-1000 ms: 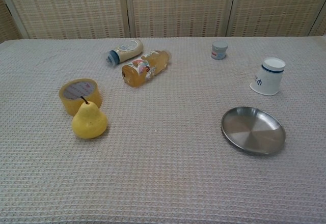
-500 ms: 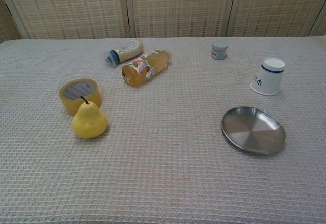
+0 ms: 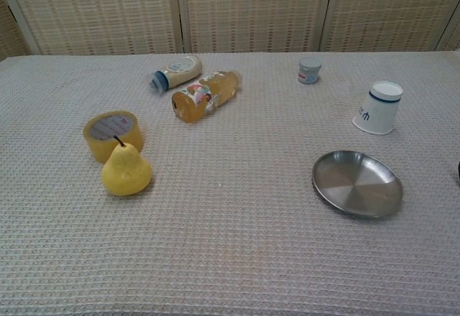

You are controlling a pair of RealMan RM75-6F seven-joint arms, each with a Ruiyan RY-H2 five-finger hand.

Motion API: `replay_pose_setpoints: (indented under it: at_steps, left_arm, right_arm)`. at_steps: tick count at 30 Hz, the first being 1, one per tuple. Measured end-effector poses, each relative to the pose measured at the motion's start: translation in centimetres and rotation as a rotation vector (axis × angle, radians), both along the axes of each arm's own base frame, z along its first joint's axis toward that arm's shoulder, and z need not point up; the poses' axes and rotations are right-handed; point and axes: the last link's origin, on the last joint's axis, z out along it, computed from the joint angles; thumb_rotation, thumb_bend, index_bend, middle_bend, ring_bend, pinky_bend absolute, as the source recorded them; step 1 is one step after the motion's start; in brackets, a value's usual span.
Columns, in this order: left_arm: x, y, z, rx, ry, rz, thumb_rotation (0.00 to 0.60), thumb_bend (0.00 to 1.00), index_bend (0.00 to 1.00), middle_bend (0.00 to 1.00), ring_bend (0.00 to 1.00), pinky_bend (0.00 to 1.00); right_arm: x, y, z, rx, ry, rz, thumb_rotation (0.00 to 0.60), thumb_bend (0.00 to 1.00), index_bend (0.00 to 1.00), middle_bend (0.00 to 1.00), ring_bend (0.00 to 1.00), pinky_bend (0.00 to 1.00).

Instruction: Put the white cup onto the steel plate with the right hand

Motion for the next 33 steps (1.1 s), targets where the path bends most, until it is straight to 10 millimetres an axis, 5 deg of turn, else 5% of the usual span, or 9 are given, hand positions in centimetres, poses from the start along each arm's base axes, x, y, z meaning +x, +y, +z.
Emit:
replay_pose_setpoints:
  at_steps: [33]
  left_arm:
    - [0.06,-0.08,-0.12,-0.004,0.008,-0.001,0.6,0.43,0.3,0.29,0.28,0.4]
  right_arm:
    - [-0.26,-0.48,-0.77,0.004,0.004,0.023,0.6,0.22,0.52,0.8,0.69,1.0]
